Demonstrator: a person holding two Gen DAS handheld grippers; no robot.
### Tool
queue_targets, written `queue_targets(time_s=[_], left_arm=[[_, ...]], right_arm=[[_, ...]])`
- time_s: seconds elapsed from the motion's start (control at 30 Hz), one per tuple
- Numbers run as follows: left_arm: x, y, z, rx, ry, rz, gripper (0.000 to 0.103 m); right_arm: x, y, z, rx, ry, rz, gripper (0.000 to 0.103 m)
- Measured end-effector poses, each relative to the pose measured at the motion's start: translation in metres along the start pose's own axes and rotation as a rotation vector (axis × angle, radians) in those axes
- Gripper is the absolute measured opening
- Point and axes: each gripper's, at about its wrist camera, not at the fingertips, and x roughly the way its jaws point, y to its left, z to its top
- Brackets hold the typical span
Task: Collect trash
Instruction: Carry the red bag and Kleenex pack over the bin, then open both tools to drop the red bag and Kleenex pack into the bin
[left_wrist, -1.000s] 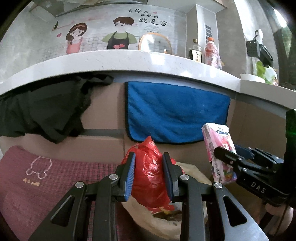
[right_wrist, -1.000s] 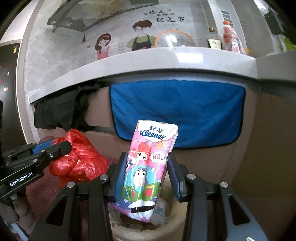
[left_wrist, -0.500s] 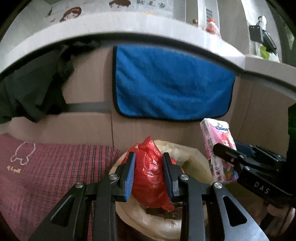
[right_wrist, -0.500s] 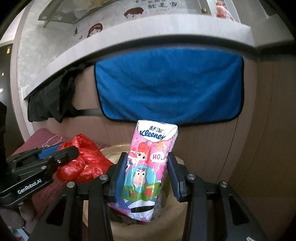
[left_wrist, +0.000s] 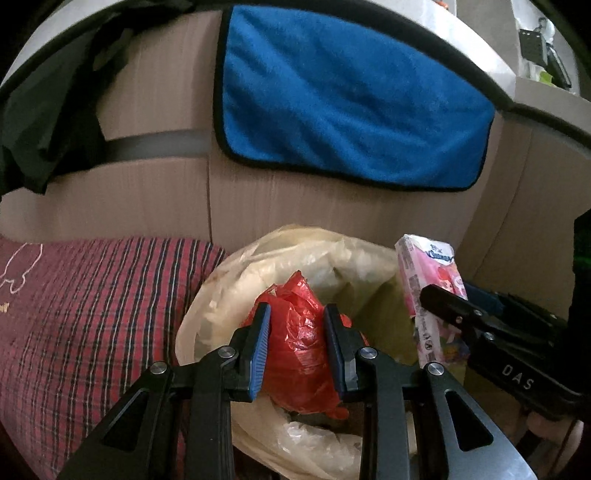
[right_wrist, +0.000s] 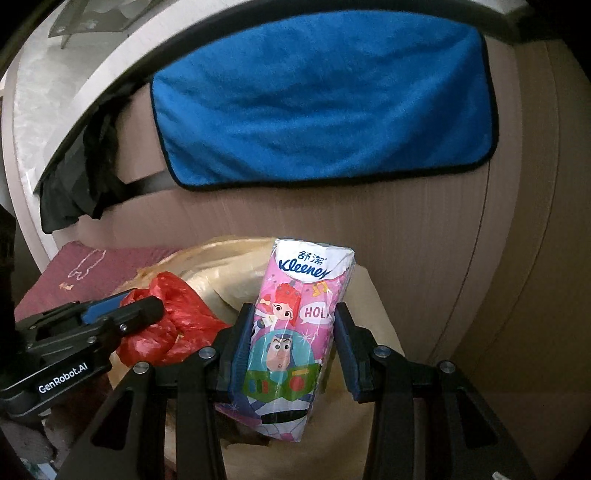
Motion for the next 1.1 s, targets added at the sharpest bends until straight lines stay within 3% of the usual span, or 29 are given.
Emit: queue_targets(time_s=[0.27, 0.47, 0.6, 0.73, 0.93, 1.1], left_arm=[[0.010, 0.000, -0.001, -0.003, 0.019, 0.003, 0.030], [0.017, 0.011, -0.002, -0.046, 0.046, -0.037, 0.031], [0.018, 0.017, 0.001, -0.075, 0.059, -0.044, 0.044], [0.010, 0.020, 0.005, -0.086, 0.047, -0.049, 0.052], [-0.013, 0.024, 0.008, -0.097, 0.019, -0.026, 0.054], [-0.055, 0.020, 0.000, -0.094, -0.002, 0.005, 0.054]], right_arm=[[0.010, 0.002, -0.004, 0.003, 0.025, -0.008, 0.040], [0.013, 0.007, -0.004, -0.002, 0.040, -0.005, 0.044], [0.013, 0.010, -0.003, -0.013, 0.048, -0.009, 0.044], [0.006, 0.015, 0.000, -0.020, 0.028, -0.012, 0.045], [-0.012, 0.023, 0.003, -0.026, 0.007, -0.021, 0.046], [-0.042, 0.028, -0.001, 0.012, -0.002, -0.006, 0.046]])
